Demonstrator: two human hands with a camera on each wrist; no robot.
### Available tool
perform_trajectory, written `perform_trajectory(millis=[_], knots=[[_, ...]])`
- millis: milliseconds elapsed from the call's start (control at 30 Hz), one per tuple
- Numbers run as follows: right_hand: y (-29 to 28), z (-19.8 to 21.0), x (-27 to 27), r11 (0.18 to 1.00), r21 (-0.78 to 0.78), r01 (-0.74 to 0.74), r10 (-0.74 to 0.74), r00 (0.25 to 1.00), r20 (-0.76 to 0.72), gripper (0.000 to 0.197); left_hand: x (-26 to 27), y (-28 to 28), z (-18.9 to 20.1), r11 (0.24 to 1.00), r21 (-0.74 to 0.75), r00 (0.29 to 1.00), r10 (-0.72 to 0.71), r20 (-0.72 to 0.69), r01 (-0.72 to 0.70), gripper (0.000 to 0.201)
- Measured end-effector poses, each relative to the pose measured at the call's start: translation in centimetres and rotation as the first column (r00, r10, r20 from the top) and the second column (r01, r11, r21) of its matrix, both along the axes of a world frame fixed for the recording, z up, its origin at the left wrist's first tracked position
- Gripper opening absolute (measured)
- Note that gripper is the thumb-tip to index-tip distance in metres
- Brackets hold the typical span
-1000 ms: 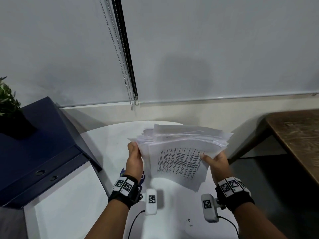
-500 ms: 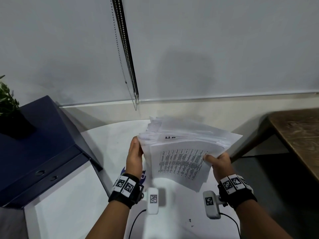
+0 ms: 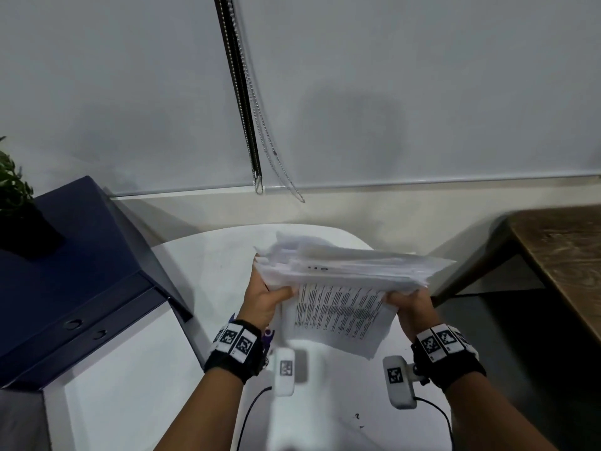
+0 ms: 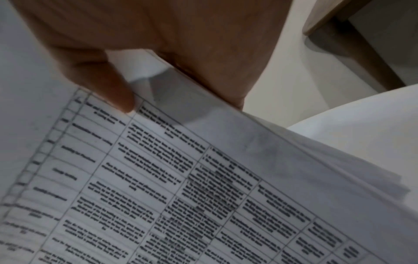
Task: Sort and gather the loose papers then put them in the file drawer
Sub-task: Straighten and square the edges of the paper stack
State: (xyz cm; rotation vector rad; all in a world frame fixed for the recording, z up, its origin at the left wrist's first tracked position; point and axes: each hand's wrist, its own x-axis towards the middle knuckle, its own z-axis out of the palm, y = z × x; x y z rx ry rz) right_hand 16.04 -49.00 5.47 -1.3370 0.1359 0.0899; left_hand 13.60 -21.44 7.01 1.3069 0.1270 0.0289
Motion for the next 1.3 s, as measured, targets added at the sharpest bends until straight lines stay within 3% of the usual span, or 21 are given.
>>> perform_trajectory(millis=[100, 167, 233, 300, 500, 600, 700, 767, 833, 933, 1067, 1167, 1233, 1300], knots=[[0.3, 0.3, -0.6, 0.998, -0.01, 0.055, -0.055, 0.998, 0.01, 0.037, -0.2, -0.5, -0.2, 0.998, -0.001, 0.998, 0.063, -0.012, -0.063, 0.073], [0.8, 0.1, -1.1, 0.982, -0.136, 0.134, -0.133, 0.991, 0.017, 0.033, -0.5, -0.8, -0.4, 0.995, 0.003, 0.995, 0.099, -0.001, -0.099, 0.064], [1.2, 0.2, -1.8, 0.946, -0.273, 0.173, -0.17, 0.985, 0.034, 0.053, -0.7, -1.1, -0.5, 0.992, 0.038, 0.993, 0.117, 0.025, -0.118, 0.064], [1.2, 0.4, -2.3, 0.929, -0.322, 0.182, -0.17, 0.983, 0.065, 0.055, -0.8, -1.2, -0.7, 0.987, 0.052, 0.987, 0.153, 0.043, -0.155, 0.069], [1.6, 2.3, -2.7, 0.97, -0.114, 0.214, -0.183, 0.955, 0.231, 0.048, -1.1, -1.5, 0.0, 0.986, -0.019, 0.979, 0.166, 0.122, -0.165, 0.082], [1.9, 3.1, -2.7, 0.973, -0.053, 0.224, -0.206, 0.949, 0.238, 0.046, -1.1, -1.9, 0.5, 0.979, -0.054, 0.973, 0.202, 0.112, -0.197, 0.083], [2.2, 4.4, -2.3, 0.952, 0.057, 0.3, -0.305, 0.929, 0.209, 0.066, -1.0, -2.2, 1.0, 0.972, -0.059, 0.965, 0.235, 0.117, -0.23, 0.081], [2.4, 5.9, -2.0, 0.926, 0.116, 0.36, -0.377, 0.906, 0.195, 0.053, -0.9, -2.3, 1.3, 0.967, -0.071, 0.96, 0.252, 0.123, -0.245, 0.092], [2.6, 6.8, -1.8, 0.915, 0.123, 0.383, -0.4, 0.899, 0.176, 0.044, -0.8, -2.5, 1.6, 0.957, -0.092, 0.952, 0.284, 0.114, -0.275, 0.095], [3.1, 7.6, -1.8, 0.902, 0.115, 0.415, -0.429, 0.893, 0.138, 0.042, -0.6, -2.6, 1.4, 0.953, -0.072, 0.947, 0.301, 0.114, -0.295, 0.08], [3.4, 7.1, -1.6, 0.891, 0.114, 0.439, -0.453, 0.867, 0.207, 0.028, -0.7, -2.6, 1.3, 0.956, -0.046, 0.949, 0.292, 0.118, -0.289, 0.079], [3.1, 7.3, -1.5, 0.896, 0.087, 0.435, -0.44, 0.849, 0.291, 0.039, -1.0, -2.4, 1.7, 0.952, -0.001, 0.941, 0.304, 0.148, -0.307, 0.061], [2.9, 7.4, -1.3, 0.915, 0.049, 0.4, -0.39, 0.851, 0.35, 0.045, -1.0, -2.1, 1.8, 0.957, 0.011, 0.942, 0.284, 0.178, -0.291, 0.063], [2.7, 7.4, -1.1, 0.92, 0.001, 0.392, -0.364, 0.853, 0.373, 0.038, -1.0, -1.8, 1.7, 0.972, 0.03, 0.954, 0.223, 0.201, -0.233, 0.075]])
